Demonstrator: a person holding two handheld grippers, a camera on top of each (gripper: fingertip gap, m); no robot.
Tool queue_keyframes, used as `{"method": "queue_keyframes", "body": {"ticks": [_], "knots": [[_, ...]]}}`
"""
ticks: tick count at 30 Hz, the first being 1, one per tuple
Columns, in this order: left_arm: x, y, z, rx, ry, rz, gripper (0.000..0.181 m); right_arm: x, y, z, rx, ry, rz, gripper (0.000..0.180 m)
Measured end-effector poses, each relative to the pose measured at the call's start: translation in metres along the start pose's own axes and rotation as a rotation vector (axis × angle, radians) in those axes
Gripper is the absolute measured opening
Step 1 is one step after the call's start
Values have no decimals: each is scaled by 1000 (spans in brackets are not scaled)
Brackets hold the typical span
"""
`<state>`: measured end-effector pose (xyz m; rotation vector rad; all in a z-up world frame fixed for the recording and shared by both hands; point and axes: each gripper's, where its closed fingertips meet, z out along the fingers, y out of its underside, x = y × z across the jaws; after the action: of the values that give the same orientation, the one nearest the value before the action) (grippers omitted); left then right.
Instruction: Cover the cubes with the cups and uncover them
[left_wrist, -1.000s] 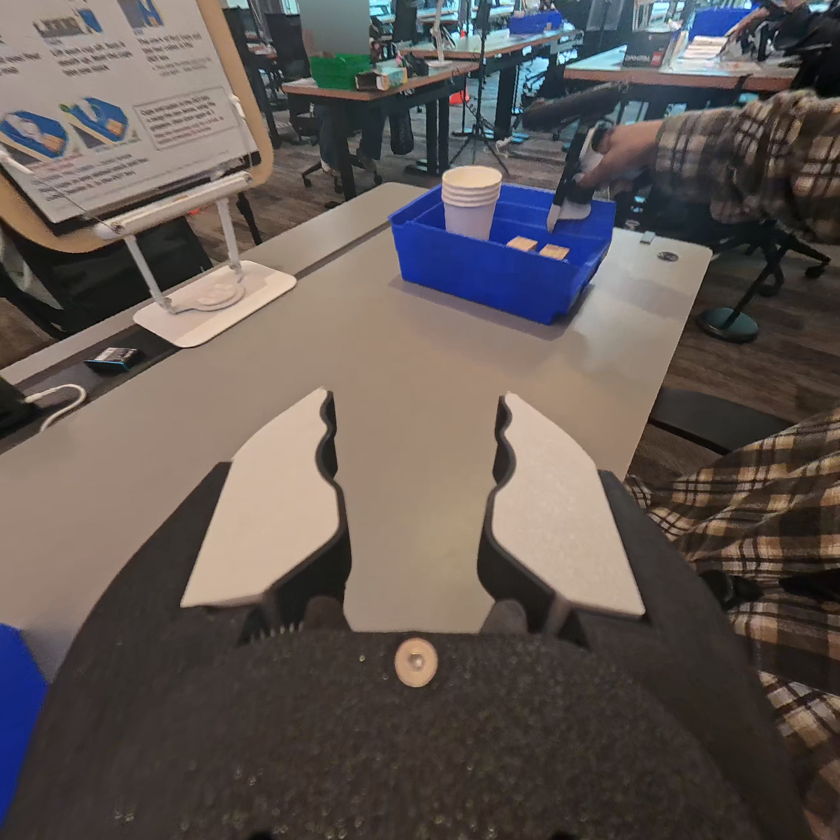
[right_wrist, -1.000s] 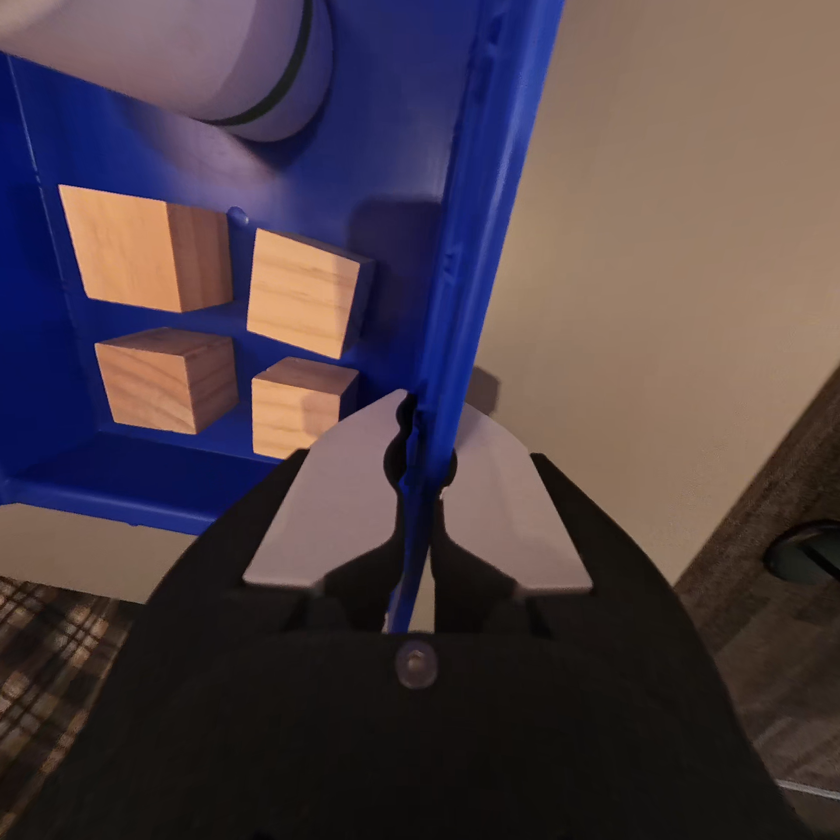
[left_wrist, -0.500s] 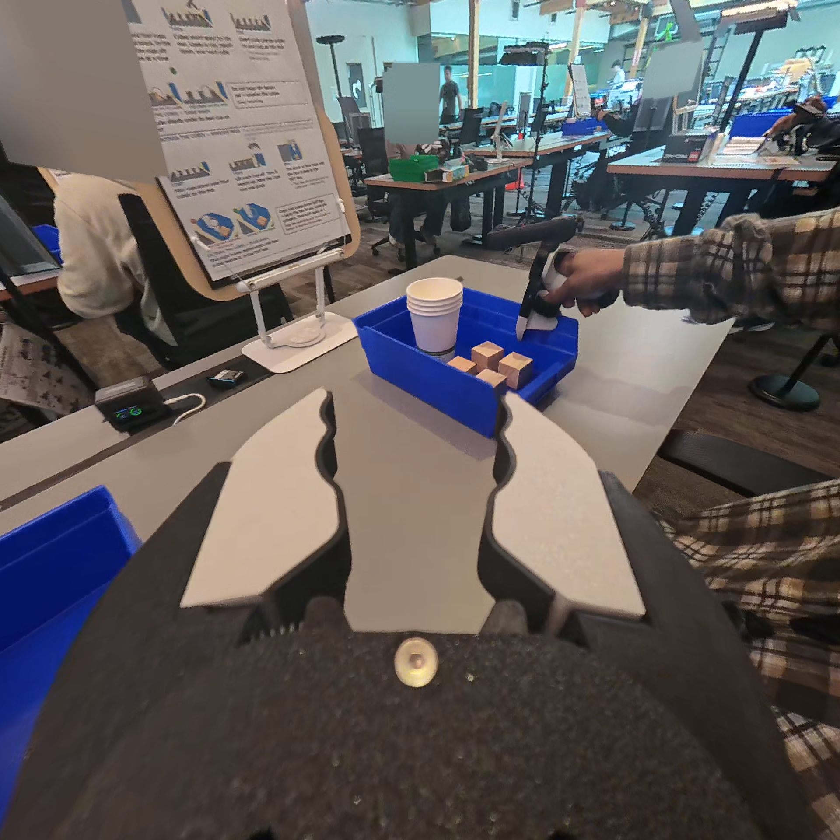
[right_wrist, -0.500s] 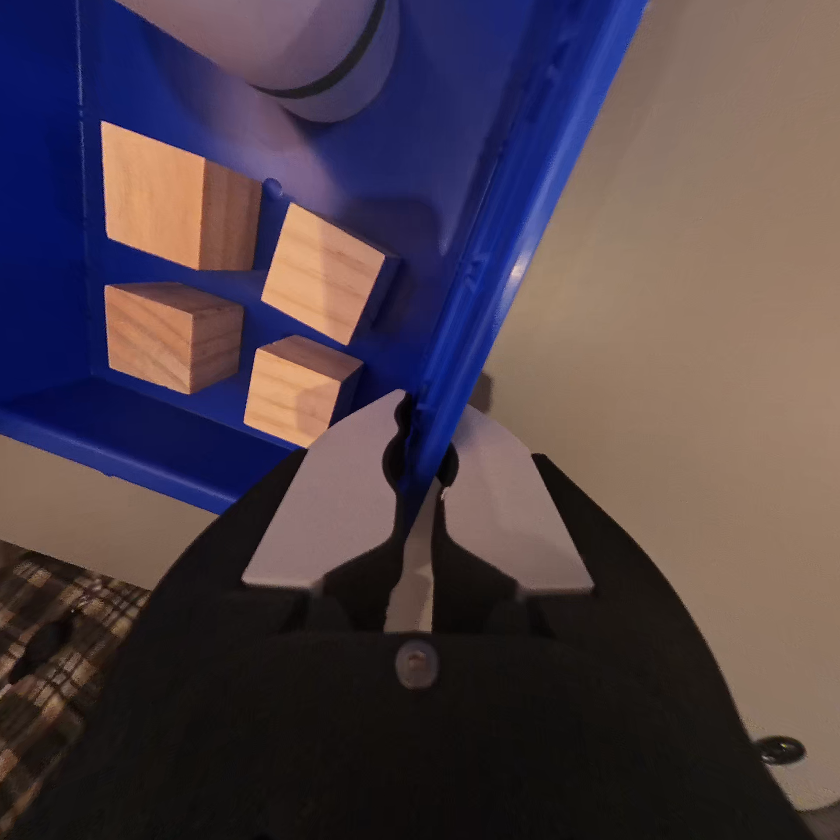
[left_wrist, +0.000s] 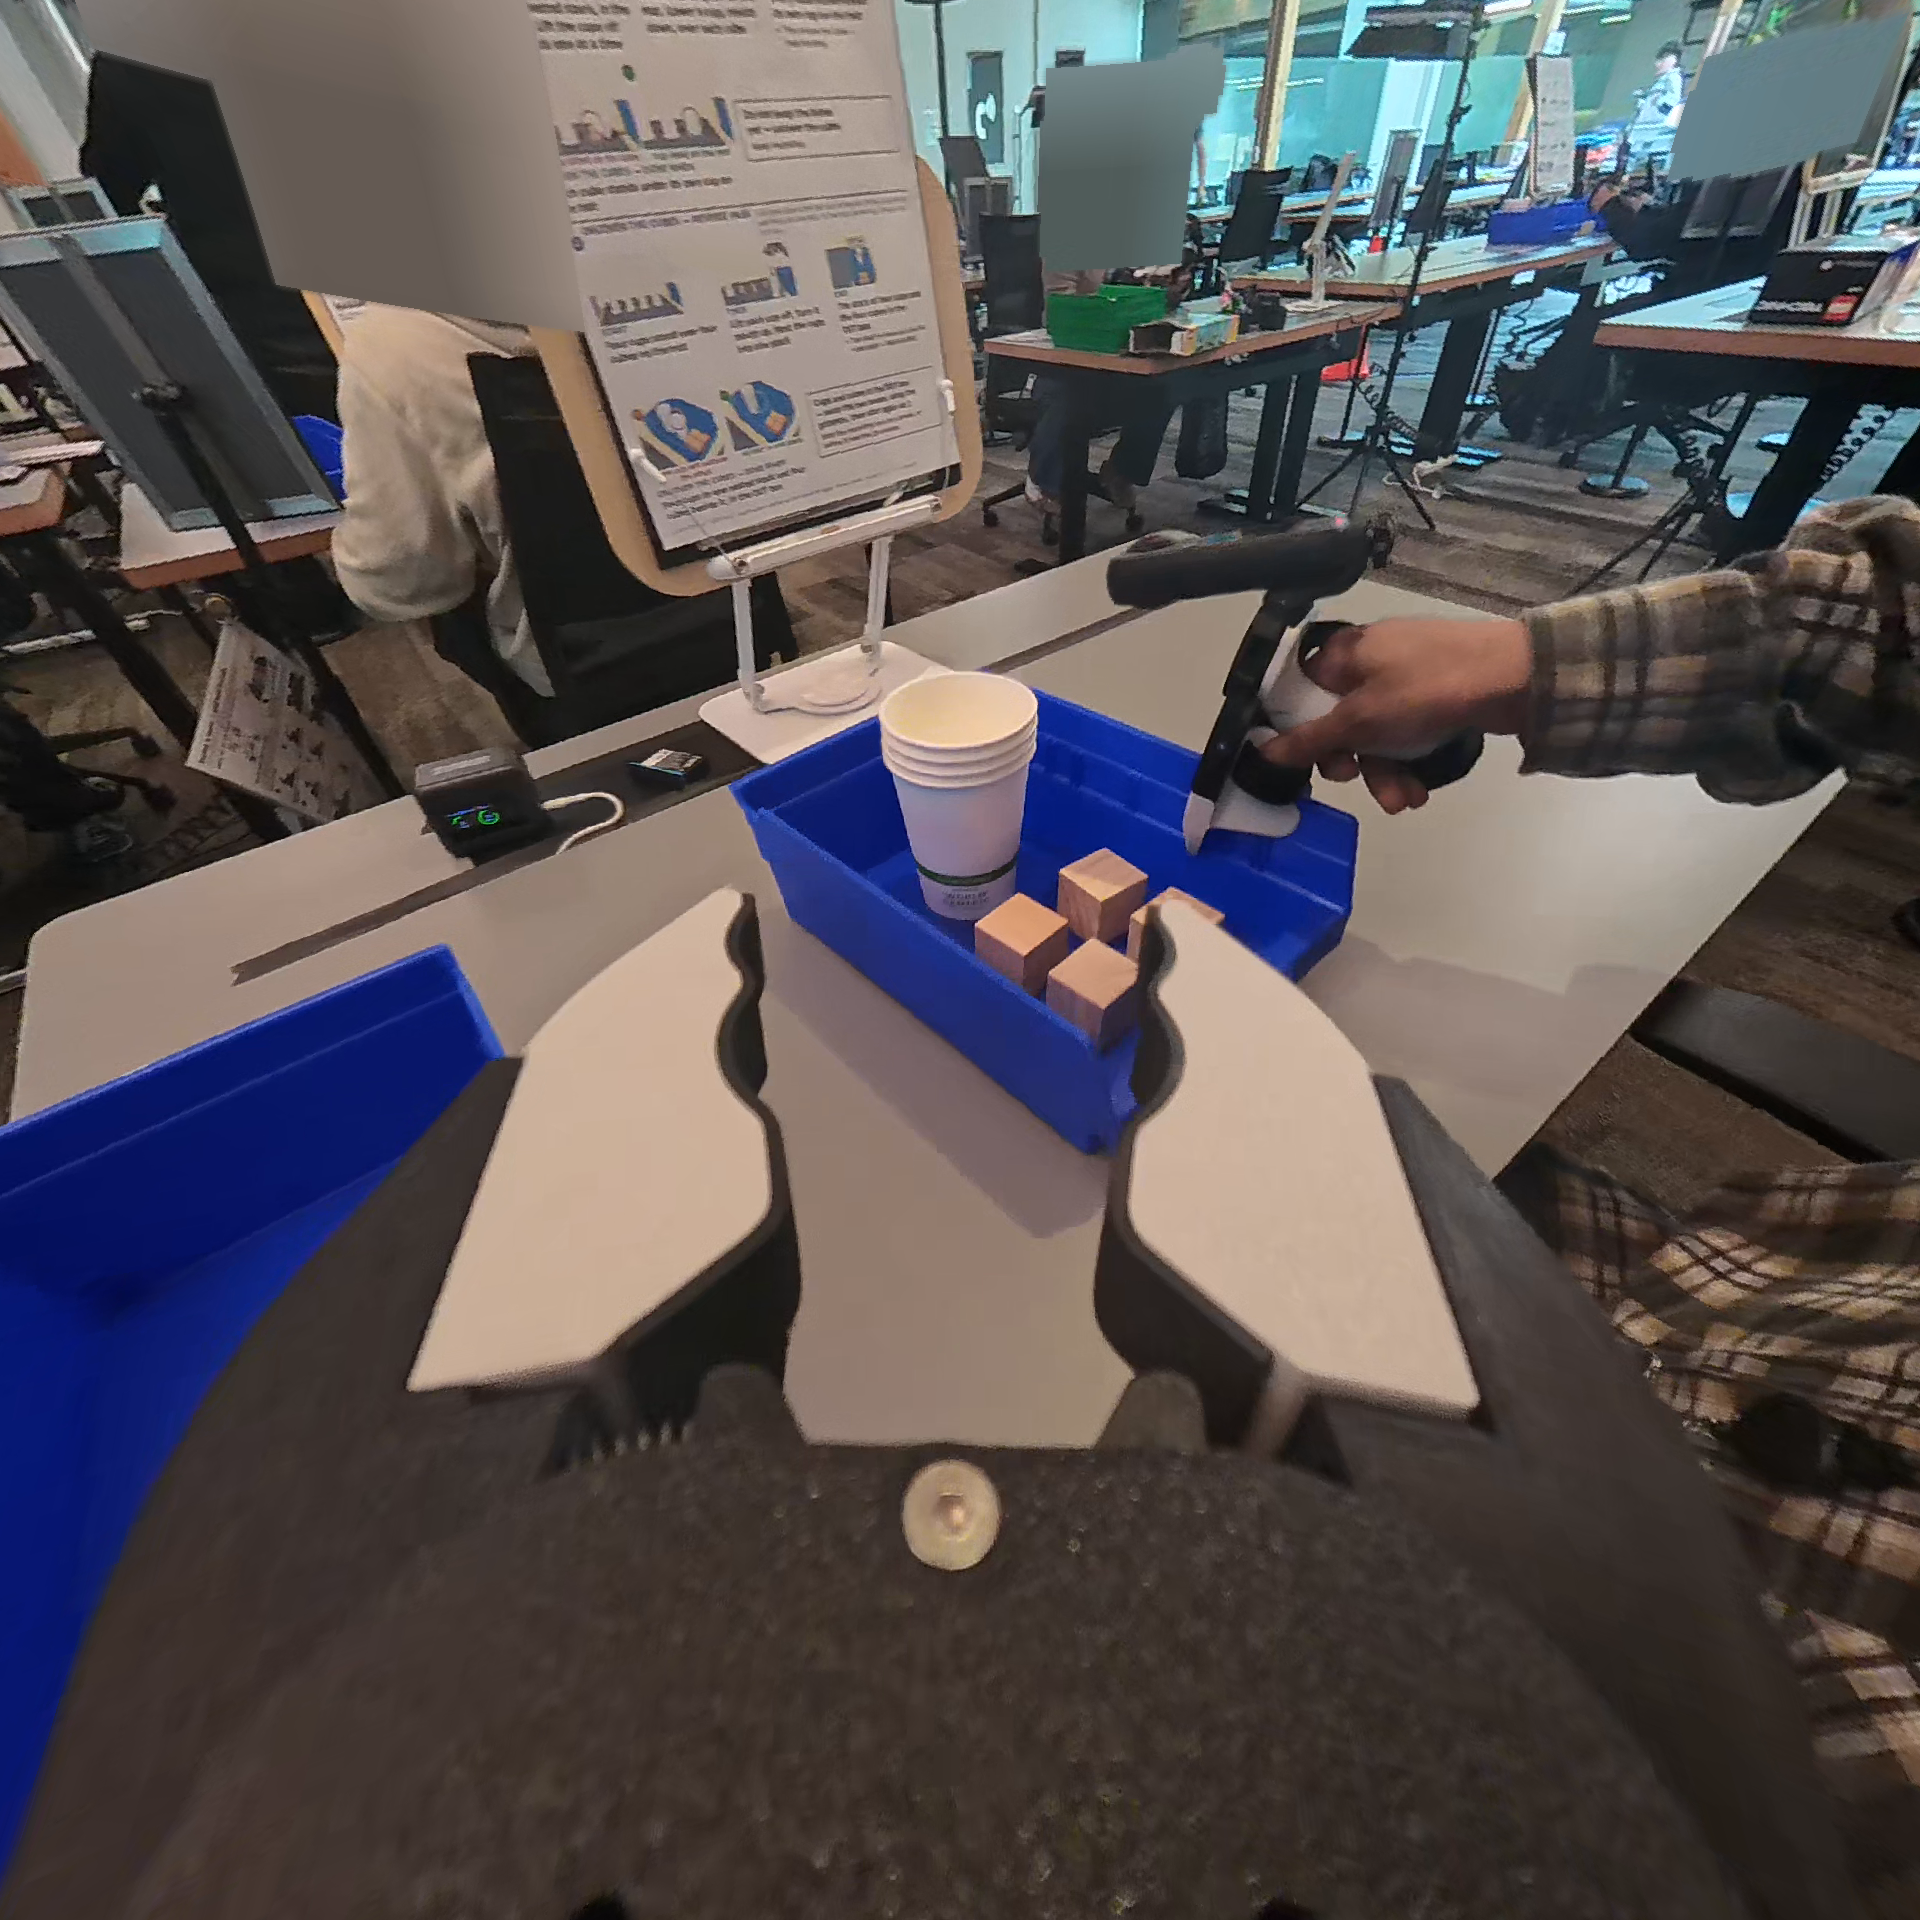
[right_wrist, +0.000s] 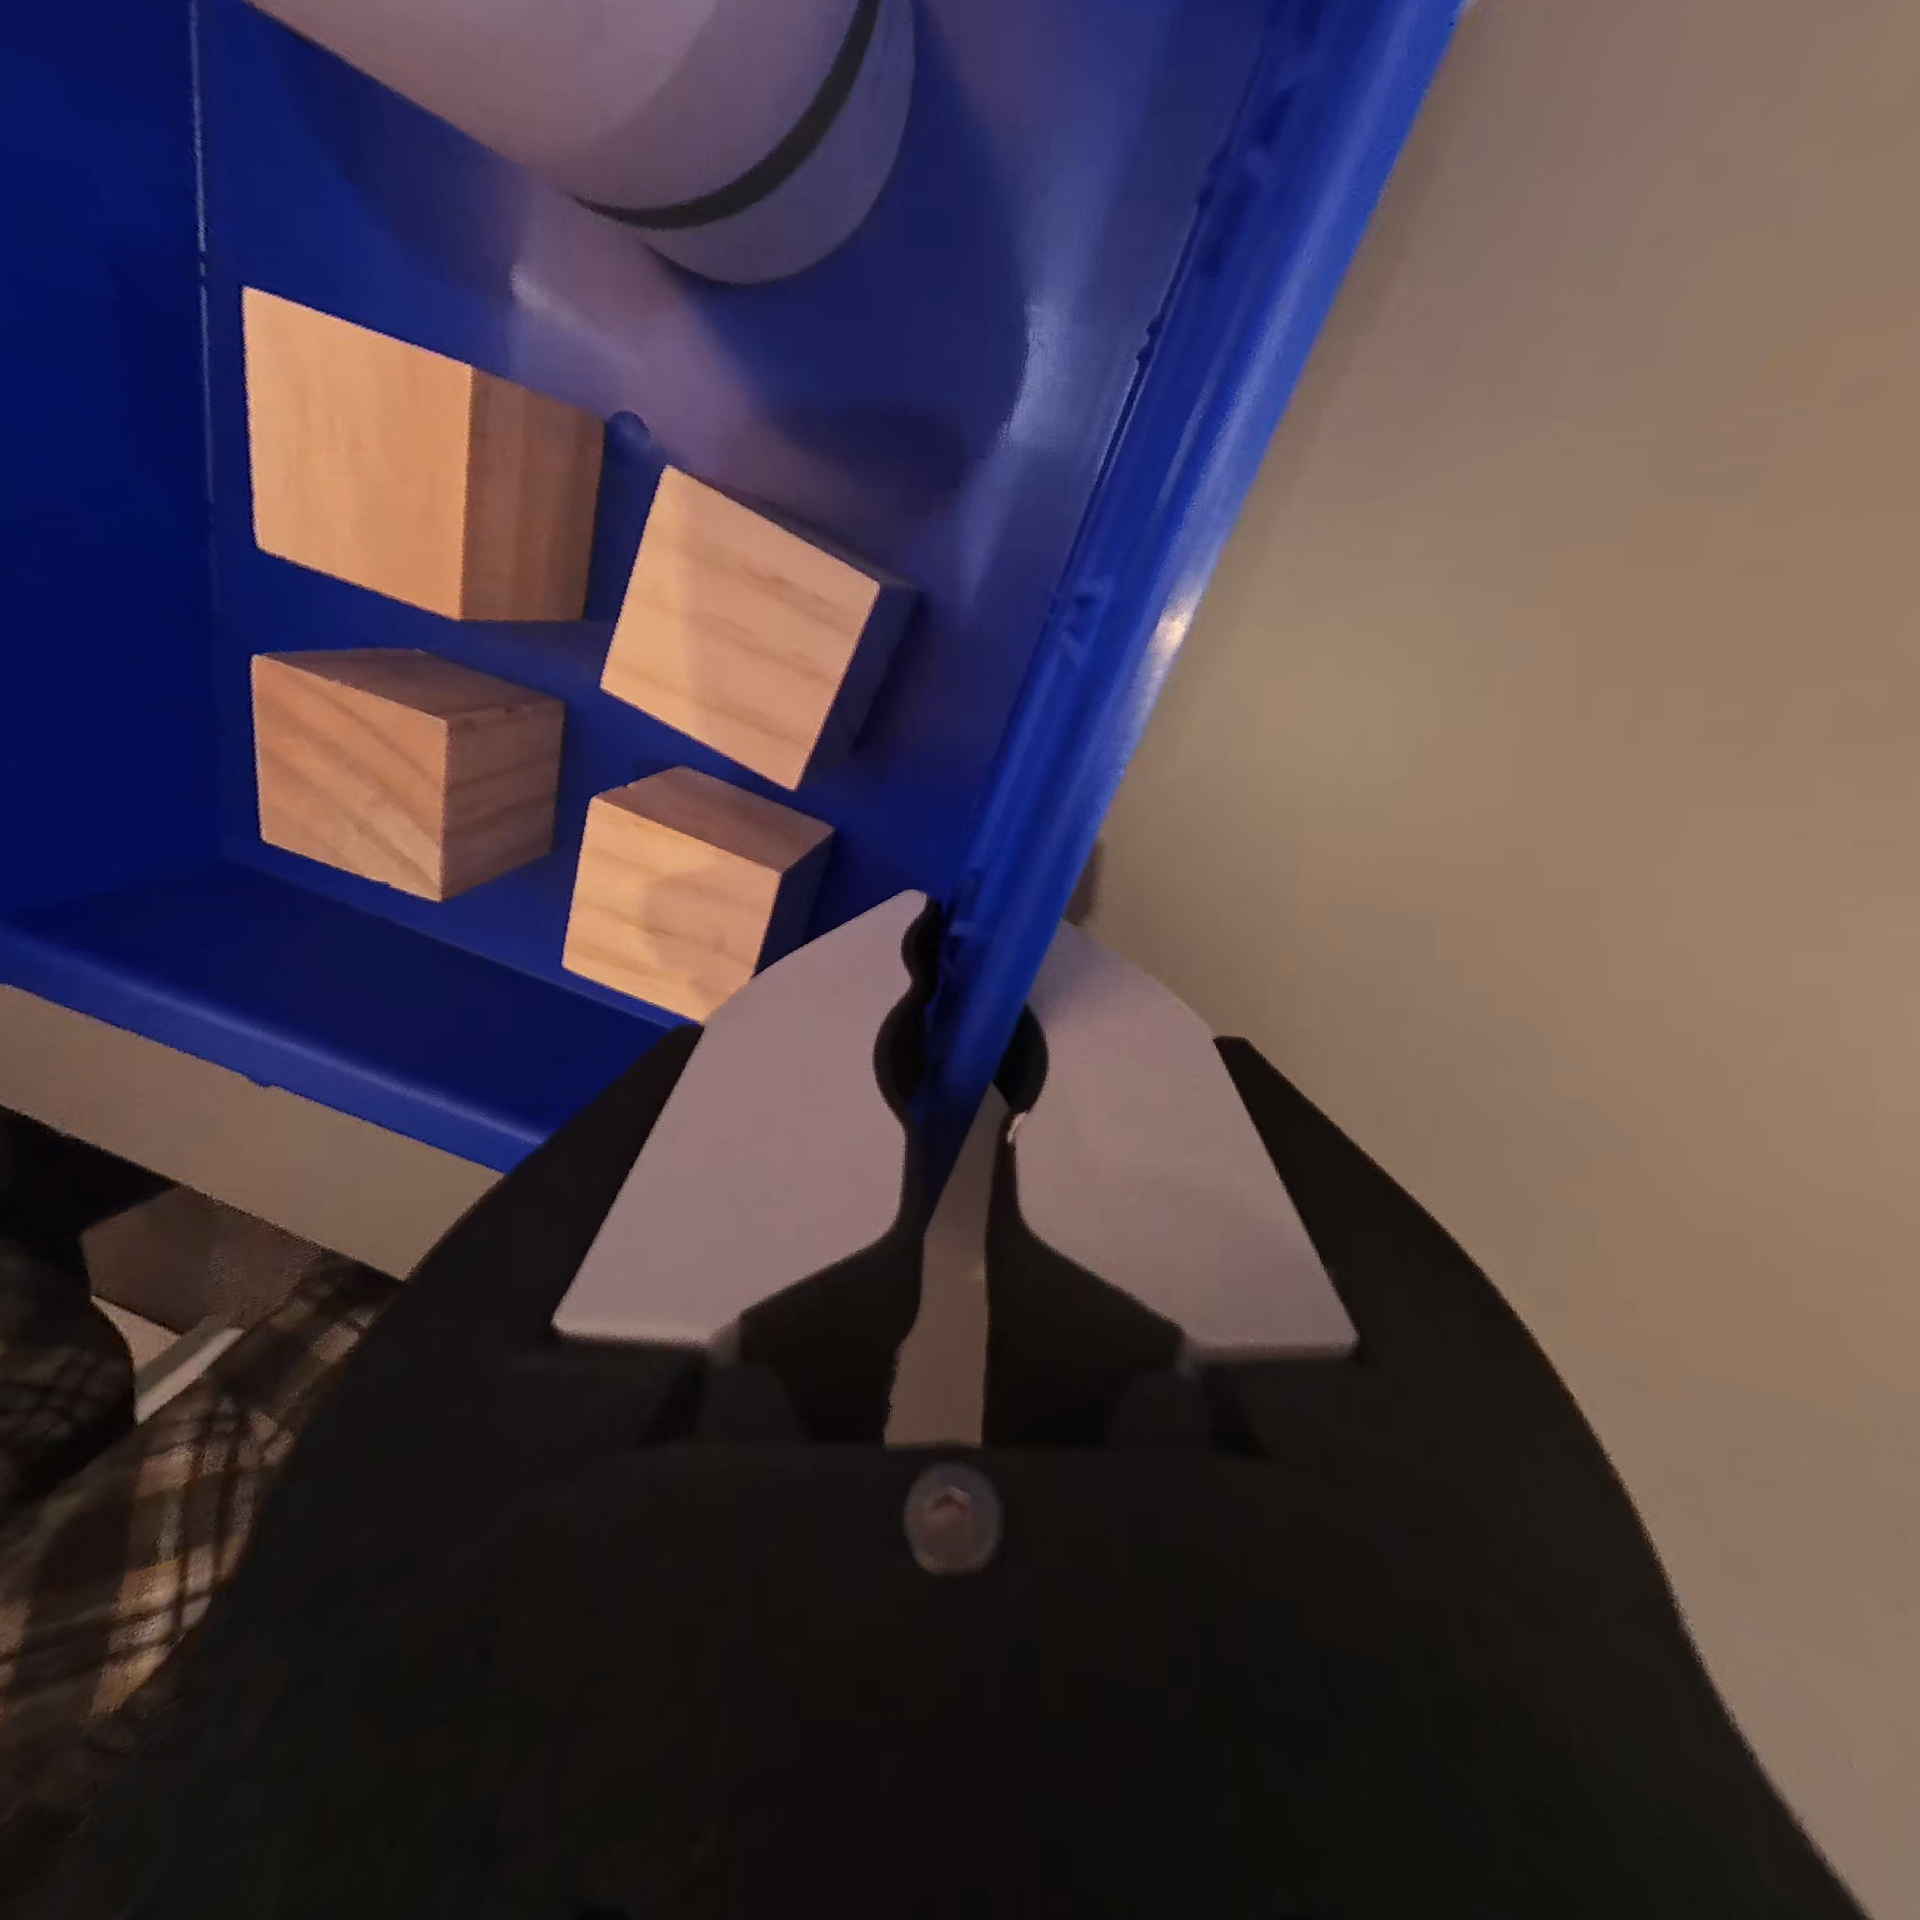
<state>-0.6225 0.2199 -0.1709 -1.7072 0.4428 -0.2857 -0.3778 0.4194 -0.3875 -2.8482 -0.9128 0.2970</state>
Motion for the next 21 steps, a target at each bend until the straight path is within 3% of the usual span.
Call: {"method": "queue_keyframes", "body": {"ticks": [12, 21], "knots": [[-14, 1, -5, 22, -27, -35, 68, -92, -10, 15, -20, -17, 10, 7], [-16, -1, -9, 33, -32, -37, 68, -131, -14, 22, -28, -35, 21, 7]]}}
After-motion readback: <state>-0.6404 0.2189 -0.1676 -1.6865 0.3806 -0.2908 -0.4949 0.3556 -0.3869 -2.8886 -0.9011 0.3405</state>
